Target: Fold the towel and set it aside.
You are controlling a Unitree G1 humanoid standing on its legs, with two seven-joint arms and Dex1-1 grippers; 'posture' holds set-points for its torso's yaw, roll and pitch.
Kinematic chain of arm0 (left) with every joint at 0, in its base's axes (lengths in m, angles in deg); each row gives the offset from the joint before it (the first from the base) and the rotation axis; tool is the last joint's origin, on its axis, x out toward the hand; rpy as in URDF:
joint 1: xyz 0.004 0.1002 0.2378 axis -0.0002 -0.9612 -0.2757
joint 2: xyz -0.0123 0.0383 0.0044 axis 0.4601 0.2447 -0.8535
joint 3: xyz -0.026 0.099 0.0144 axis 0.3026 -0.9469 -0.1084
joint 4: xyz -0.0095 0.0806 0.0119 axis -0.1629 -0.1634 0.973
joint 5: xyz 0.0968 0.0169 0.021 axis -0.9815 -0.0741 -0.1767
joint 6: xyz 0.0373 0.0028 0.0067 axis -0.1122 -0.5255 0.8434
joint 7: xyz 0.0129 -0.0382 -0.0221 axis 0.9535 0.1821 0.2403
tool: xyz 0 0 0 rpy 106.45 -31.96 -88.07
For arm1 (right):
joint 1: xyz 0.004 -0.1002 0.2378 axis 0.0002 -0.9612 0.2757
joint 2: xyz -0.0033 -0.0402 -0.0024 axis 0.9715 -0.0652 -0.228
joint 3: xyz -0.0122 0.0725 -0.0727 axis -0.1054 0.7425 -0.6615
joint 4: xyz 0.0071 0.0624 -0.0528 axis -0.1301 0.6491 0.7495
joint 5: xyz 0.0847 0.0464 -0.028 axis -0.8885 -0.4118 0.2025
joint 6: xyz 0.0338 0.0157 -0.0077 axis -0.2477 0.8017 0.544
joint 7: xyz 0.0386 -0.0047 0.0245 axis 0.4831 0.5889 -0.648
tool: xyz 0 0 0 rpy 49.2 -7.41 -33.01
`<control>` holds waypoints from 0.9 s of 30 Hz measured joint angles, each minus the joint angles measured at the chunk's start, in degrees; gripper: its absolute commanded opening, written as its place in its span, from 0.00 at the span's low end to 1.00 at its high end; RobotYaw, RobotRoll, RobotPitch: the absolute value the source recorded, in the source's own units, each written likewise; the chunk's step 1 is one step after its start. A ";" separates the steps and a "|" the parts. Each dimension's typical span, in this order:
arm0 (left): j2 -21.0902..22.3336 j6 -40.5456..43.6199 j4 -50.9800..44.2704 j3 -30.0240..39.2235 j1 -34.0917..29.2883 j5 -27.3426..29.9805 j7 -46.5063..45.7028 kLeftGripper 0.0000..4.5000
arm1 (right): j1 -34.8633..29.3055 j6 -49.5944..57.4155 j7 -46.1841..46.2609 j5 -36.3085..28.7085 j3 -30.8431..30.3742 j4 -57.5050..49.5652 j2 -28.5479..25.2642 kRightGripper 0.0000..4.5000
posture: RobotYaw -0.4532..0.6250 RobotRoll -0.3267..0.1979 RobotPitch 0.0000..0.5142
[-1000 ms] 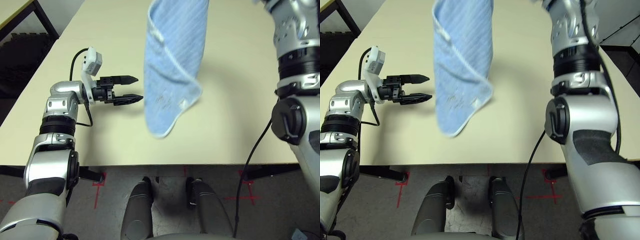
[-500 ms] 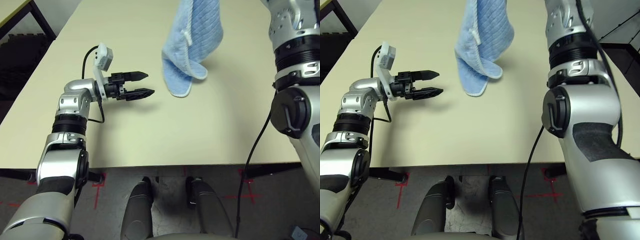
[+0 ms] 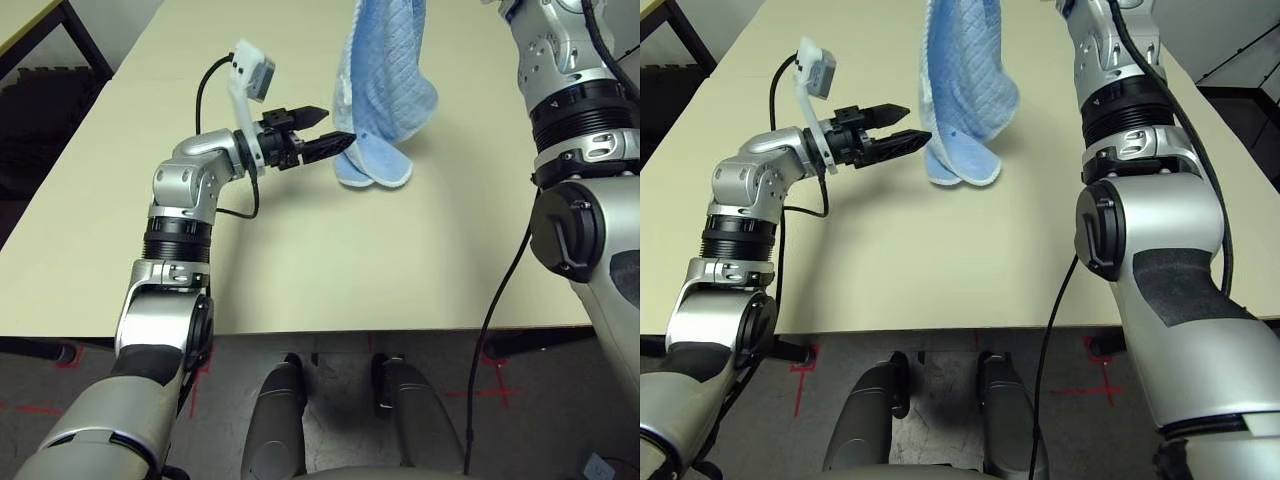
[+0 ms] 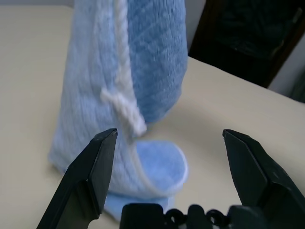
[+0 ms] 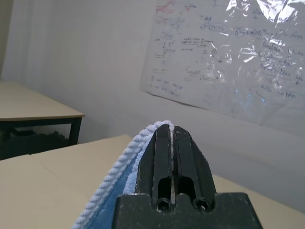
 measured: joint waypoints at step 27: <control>6.26 -21.28 31.18 -3.01 10.33 -15.70 -22.22 1.00 | 0.00 0.62 0.45 -0.78 0.24 -0.71 -1.50 0.01 | 0.42 0.62 0.38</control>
